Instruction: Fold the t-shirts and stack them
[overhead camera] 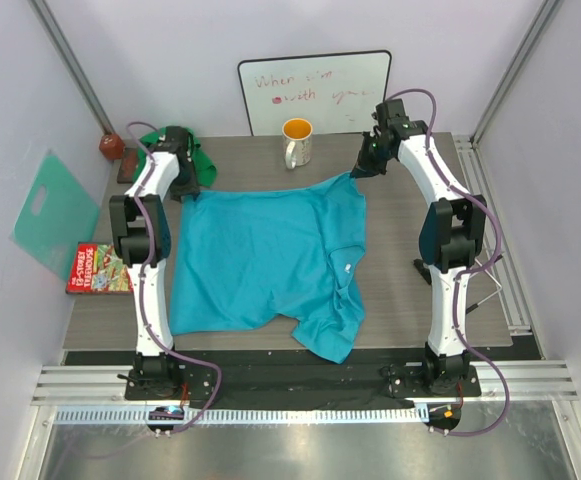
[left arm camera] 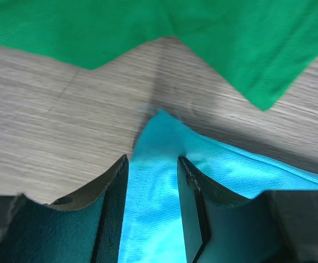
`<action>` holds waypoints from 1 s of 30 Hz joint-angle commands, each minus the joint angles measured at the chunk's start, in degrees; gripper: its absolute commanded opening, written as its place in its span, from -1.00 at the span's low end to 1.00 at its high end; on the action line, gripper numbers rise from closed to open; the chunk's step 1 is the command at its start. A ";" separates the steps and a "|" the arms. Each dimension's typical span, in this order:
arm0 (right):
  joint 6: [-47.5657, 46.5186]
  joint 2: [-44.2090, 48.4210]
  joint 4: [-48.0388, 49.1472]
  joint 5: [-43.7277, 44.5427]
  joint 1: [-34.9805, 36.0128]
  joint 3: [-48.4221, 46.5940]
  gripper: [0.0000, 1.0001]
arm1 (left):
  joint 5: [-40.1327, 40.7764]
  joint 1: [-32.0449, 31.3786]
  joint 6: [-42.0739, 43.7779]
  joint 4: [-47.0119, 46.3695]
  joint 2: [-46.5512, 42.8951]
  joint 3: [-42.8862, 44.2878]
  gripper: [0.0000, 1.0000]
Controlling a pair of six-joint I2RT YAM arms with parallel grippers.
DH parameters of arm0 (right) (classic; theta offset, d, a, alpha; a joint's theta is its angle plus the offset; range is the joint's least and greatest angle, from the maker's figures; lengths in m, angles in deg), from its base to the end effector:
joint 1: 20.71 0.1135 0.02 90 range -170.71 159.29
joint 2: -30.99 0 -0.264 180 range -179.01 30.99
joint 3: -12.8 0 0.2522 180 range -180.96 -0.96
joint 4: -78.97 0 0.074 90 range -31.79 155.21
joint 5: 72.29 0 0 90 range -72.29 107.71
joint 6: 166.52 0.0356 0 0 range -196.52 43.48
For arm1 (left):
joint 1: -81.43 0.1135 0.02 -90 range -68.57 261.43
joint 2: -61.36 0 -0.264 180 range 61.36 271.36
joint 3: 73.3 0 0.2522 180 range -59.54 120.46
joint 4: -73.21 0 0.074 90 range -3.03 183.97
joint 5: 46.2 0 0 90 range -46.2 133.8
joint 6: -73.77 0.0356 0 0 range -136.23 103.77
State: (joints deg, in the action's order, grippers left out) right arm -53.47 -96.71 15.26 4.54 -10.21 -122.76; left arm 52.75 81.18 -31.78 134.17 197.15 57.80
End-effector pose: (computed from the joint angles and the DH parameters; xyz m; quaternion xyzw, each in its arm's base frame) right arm 0.4826 0.0977 0.2669 0.0703 0.9476 0.1891 0.2476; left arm 0.5056 0.0033 0.1775 -0.1460 0.9637 0.0466 0.2187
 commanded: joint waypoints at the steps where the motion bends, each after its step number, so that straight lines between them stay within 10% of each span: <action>1: -0.81 2.72 -0.14 -0.10 0.04 0.07 -0.98 | -3.42 -0.01 -0.53 -2.37 -1.49 1.67 -0.15; 30: -0.72 2.19 -1.37 0.16 -0.48 0.68 -0.98 | -12.47 2.98 -2.73 -6.50 1.77 3.16 -0.16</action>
State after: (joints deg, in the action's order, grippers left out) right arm -53.93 -96.71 14.10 4.56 -10.52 -121.12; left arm 43.02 84.65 -33.97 130.57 200.39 61.49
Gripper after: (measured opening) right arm 0.027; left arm 0.421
